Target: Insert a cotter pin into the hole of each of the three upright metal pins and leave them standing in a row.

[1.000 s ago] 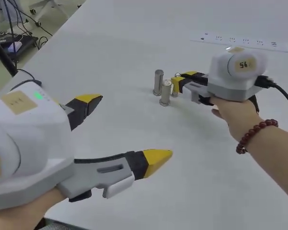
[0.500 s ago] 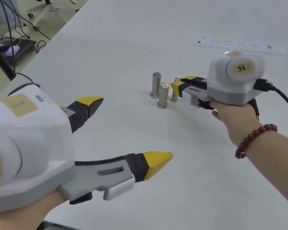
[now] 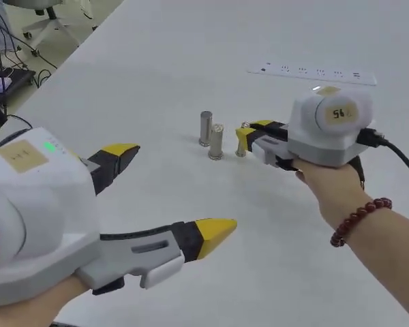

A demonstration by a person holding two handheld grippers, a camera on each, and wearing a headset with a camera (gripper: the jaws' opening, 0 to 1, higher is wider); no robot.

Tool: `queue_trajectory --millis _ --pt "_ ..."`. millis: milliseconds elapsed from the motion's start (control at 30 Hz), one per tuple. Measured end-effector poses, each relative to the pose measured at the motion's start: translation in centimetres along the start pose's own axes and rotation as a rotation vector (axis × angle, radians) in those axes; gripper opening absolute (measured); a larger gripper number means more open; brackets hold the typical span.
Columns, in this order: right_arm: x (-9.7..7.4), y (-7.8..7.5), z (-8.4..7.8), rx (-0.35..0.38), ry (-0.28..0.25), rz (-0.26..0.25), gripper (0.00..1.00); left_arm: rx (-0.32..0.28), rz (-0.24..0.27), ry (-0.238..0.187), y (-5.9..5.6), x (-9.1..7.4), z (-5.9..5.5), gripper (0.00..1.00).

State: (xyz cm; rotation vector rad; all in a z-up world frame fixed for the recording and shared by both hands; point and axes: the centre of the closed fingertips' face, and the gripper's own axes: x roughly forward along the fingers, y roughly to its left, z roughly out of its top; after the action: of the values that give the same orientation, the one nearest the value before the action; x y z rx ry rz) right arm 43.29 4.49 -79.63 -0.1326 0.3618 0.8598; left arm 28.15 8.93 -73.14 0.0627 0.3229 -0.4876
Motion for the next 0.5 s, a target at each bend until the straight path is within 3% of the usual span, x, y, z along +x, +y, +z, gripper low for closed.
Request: queue_trajectory --millis 500 --pt "-2.9 0.5 -1.9 0.017 0.024 -0.04 0.1 0.009 -0.022 -0.004 -1.0 -0.3 0.2 0.87"
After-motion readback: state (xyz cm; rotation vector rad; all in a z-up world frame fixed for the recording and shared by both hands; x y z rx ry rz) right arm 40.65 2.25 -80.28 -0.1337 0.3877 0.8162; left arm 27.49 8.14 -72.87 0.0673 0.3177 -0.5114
